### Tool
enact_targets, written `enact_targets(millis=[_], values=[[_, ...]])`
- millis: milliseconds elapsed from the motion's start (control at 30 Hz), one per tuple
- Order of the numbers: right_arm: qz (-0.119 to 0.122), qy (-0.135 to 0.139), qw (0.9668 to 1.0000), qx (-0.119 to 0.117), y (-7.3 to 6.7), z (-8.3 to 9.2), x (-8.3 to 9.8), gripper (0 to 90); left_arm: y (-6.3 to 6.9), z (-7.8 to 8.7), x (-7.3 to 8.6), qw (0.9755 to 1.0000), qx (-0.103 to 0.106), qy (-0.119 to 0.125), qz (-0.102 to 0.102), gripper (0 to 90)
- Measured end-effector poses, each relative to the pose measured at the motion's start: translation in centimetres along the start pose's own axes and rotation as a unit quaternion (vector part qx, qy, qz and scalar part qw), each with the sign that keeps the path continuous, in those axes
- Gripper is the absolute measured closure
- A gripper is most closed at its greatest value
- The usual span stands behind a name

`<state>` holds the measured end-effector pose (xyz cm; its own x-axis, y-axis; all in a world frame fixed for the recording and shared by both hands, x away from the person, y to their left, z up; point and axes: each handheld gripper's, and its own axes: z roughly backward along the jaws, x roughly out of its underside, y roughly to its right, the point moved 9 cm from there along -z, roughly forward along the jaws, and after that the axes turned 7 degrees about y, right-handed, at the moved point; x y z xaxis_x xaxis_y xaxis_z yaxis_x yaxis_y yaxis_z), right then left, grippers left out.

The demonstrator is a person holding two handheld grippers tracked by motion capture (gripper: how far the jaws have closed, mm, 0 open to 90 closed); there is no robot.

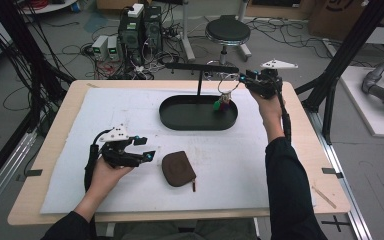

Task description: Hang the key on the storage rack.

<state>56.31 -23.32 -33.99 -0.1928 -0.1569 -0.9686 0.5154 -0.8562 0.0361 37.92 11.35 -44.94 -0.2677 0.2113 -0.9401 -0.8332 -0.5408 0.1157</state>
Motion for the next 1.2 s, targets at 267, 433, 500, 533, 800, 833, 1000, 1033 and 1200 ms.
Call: enact_targets(millis=[267,433,500,533,800,833,1000,1033,1200], values=[[0.027,-0.020,0.9994,0.004,0.3,2.8,0.3,43.7,-0.3,0.4,0.1,1.0000,-0.006,0.000,0.000,35.3],[0.029,-0.007,0.9996,-0.005,-0.1,5.4,0.9,38.2,-0.8,0.9,0.1,0.9999,-0.014,0.004,0.003,35.0],[0.018,-0.011,0.9997,-0.013,-0.2,6.4,1.3,36.3,-1.0,1.0,0.1,0.9998,-0.017,0.005,0.003,34.9],[0.023,0.006,0.9996,-0.014,-0.4,7.1,1.3,36.8,-1.1,1.1,0.1,0.9998,-0.019,0.006,0.003,34.7],[0.011,0.025,0.9982,-0.054,-2.0,11.1,3.4,35.9,-1.4,1.1,-0.1,0.9996,-0.025,0.010,0.000,34.4],[0.010,0.023,0.9981,-0.056,-2.1,11.4,3.8,35.1,-1.4,1.2,-0.1,0.9996,-0.026,0.011,-0.002,34.3],[0.006,0.023,0.9976,-0.065,-2.8,12.9,5.3,32.8,-1.4,1.3,-0.2,0.9995,-0.029,0.015,-0.003,32.8],[0.004,0.022,0.9977,-0.065,-2.9,13.1,5.6,32.3,-1.4,1.3,-0.2,0.9994,-0.029,0.015,-0.005,32.1],[-0.014,0.028,0.9971,-0.070,-3.7,14.5,7.5,31.4,-1.7,1.6,-0.1,0.9991,-0.037,0.020,-0.004,30.4]])
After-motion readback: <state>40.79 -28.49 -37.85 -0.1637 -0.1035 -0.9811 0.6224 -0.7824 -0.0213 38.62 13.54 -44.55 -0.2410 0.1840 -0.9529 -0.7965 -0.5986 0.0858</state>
